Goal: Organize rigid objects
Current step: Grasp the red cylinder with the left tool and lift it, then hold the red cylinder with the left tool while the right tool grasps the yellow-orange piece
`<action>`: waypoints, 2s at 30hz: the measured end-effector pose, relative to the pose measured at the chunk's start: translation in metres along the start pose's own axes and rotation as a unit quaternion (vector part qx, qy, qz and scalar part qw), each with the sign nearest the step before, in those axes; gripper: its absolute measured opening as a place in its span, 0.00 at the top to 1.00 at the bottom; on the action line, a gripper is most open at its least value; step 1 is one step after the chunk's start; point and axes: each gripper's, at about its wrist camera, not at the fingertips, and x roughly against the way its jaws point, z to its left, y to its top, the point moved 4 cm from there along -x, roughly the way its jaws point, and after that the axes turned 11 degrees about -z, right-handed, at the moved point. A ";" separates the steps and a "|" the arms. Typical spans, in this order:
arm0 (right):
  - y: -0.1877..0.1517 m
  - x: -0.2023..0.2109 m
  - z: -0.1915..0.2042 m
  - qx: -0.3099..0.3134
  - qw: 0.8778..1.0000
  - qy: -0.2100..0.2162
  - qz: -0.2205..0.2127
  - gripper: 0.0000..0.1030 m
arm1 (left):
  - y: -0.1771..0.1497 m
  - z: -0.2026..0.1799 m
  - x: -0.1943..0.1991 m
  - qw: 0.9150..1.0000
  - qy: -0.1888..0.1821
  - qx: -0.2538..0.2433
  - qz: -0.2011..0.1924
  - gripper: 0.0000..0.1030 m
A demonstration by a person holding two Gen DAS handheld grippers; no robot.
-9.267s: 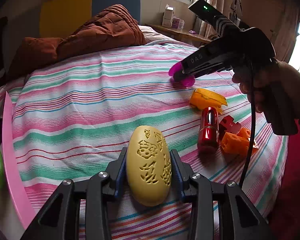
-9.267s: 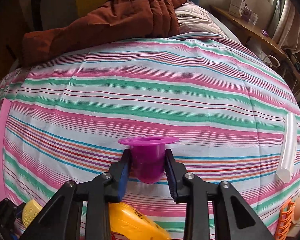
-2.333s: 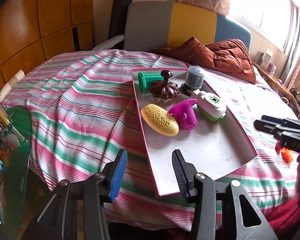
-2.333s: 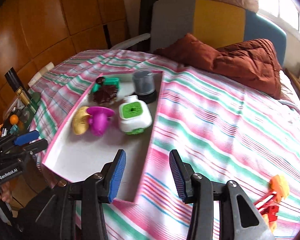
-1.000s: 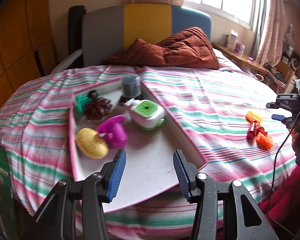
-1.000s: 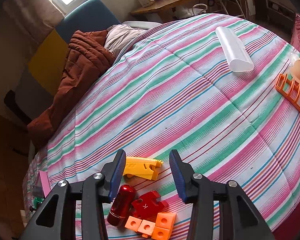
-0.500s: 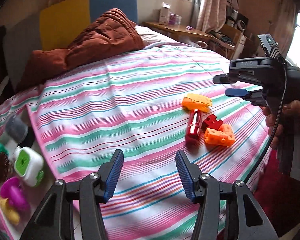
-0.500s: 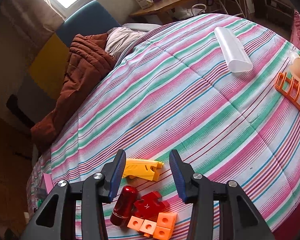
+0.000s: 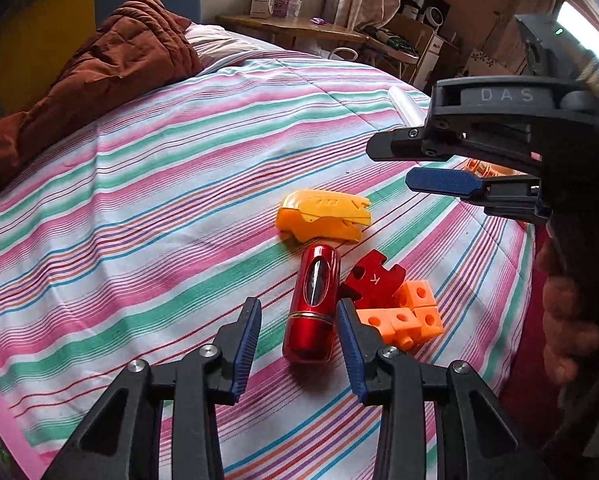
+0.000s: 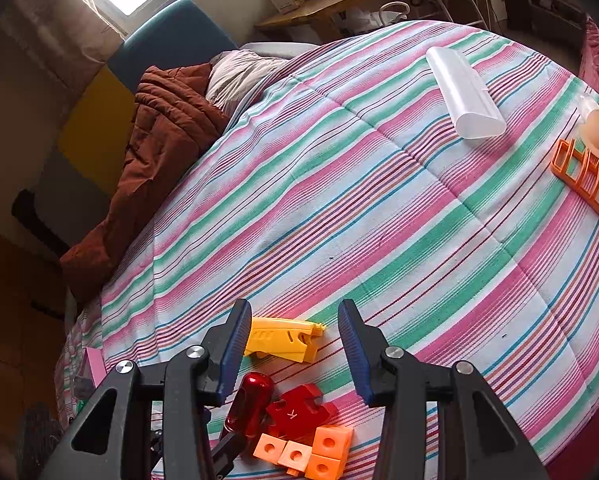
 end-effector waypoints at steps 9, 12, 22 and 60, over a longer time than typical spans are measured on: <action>0.001 -0.005 -0.007 -0.006 1.000 -0.014 0.004 0.56 | 0.000 0.005 -0.018 1.000 0.027 0.002 -0.005 0.75; 0.000 -0.007 -0.010 -0.011 1.000 -0.017 0.008 0.56 | -0.012 0.011 -0.006 0.999 0.046 0.002 -0.018 0.75; -0.014 -0.023 0.000 -0.012 0.998 0.015 0.053 0.53 | -0.075 0.020 0.056 0.993 0.081 0.037 -0.073 0.75; -0.014 -0.055 0.048 0.147 0.988 -0.013 0.038 0.23 | -0.093 0.023 0.067 0.988 0.083 0.058 -0.113 0.74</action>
